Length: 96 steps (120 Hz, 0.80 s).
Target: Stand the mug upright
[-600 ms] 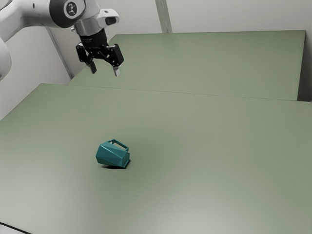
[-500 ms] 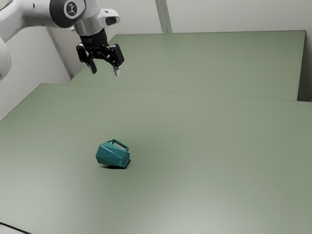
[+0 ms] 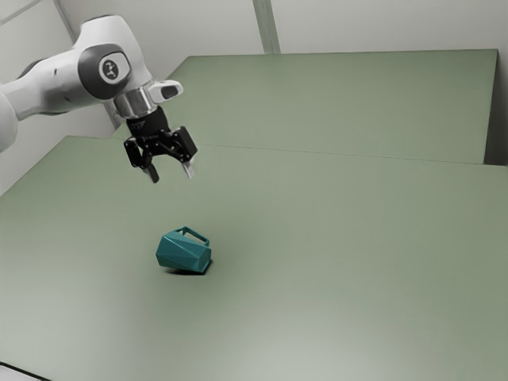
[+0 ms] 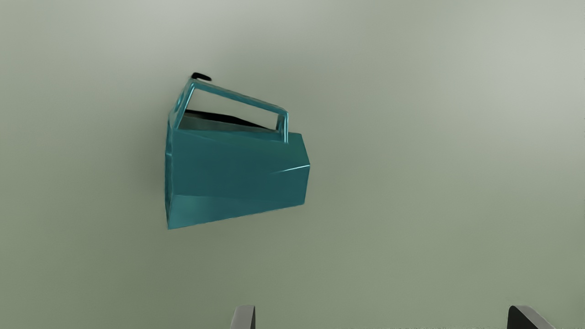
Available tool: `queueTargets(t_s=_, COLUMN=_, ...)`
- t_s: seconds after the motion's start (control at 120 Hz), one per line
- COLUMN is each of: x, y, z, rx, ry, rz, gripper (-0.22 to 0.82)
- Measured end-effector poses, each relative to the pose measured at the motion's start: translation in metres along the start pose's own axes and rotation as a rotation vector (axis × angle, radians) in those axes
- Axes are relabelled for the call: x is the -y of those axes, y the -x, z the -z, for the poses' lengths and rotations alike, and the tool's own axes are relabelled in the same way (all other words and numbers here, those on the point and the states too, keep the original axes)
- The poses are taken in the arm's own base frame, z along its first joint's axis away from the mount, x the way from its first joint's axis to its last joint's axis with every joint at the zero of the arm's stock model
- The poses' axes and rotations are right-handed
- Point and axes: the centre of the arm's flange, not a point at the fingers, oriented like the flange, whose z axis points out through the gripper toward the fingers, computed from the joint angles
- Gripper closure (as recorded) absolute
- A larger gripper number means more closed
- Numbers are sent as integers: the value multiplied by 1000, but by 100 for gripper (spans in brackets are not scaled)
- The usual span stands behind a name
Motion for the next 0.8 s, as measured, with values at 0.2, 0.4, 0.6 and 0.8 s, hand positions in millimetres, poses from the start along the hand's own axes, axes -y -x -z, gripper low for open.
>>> queueTargets(t_s=0.2, x=47, y=4, z=-39, rx=-3, ry=127, rz=-108, gripper=0)
queueTargets(t_s=0.4, x=92, y=9, z=-68, rx=-25, ry=244, rz=-217, gripper=0)
queueTargets(t_s=0.6, x=140, y=13, z=-111, rx=-36, ry=376, rz=-257, gripper=0)
queueTargets(t_s=0.8, x=159, y=6, z=-138, rx=-70, ry=478, rz=-317, gripper=0)
